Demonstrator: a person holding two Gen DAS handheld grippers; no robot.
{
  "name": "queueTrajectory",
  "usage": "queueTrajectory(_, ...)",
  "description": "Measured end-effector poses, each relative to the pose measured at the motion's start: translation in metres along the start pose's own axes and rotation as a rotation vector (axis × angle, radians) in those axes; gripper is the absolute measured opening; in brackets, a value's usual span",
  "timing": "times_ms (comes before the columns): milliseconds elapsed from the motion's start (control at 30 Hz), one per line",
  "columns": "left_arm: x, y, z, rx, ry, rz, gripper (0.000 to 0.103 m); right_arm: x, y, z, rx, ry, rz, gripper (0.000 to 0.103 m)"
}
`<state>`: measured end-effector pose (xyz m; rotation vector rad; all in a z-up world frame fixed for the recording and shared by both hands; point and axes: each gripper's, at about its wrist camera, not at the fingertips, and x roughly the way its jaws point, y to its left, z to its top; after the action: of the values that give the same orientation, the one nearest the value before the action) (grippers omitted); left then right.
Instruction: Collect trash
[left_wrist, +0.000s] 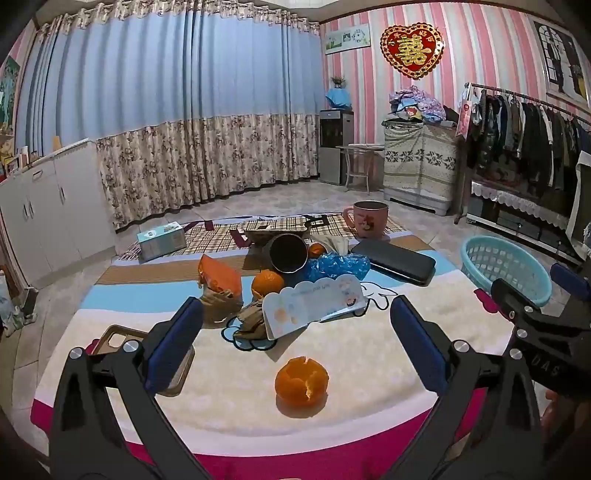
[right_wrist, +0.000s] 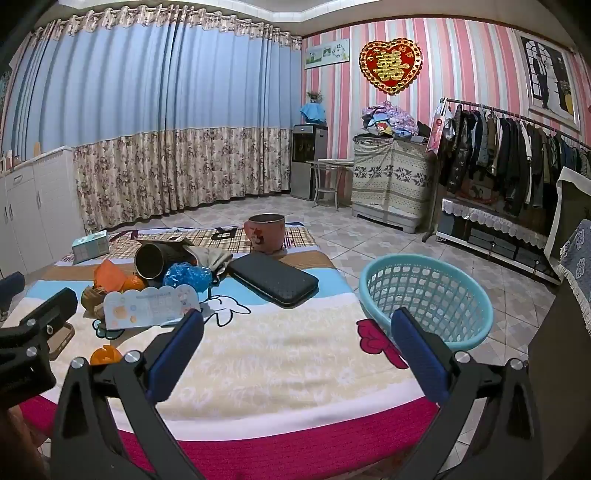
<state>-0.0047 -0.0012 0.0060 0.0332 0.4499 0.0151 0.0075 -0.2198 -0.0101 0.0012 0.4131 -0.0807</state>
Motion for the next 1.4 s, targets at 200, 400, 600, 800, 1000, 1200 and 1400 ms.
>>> queueTrajectory(200, 0.0002, -0.0003, -0.0001, 0.001, 0.000, 0.001, 0.098, 0.0002, 0.0001, -0.0002, 0.000, 0.000, 0.000, 0.099)
queueTrajectory(400, 0.0001, -0.0002, -0.0001, 0.002, -0.001, 0.001, 0.098, 0.0001, 0.0002, 0.0000, -0.001, 0.002, -0.001, 0.099)
queueTrajectory(600, 0.0002, -0.0005, -0.0003, 0.003, -0.002, 0.001, 0.098, -0.0001, 0.0005, 0.0002, -0.001, 0.002, 0.000, 0.099)
queueTrajectory(800, 0.0002, -0.0008, -0.0004, 0.003, -0.003, 0.002, 0.098, -0.0004, 0.0016, 0.0004, -0.001, 0.002, -0.001, 0.099)
queueTrajectory(1000, 0.0001, -0.0009, -0.0003, 0.004, -0.003, 0.002, 0.098, -0.0004, 0.0024, 0.0004, -0.001, 0.003, -0.001, 0.099)
queueTrajectory(1200, -0.0001, -0.0011, -0.0004, 0.004, -0.003, 0.003, 0.098, 0.0002, 0.0029, 0.0001, -0.002, 0.003, -0.002, 0.099)
queueTrajectory(1400, -0.0002, -0.0011, -0.0004, 0.005, -0.003, 0.003, 0.098, 0.0004, 0.0035, 0.0000, -0.002, 0.004, -0.002, 0.099)
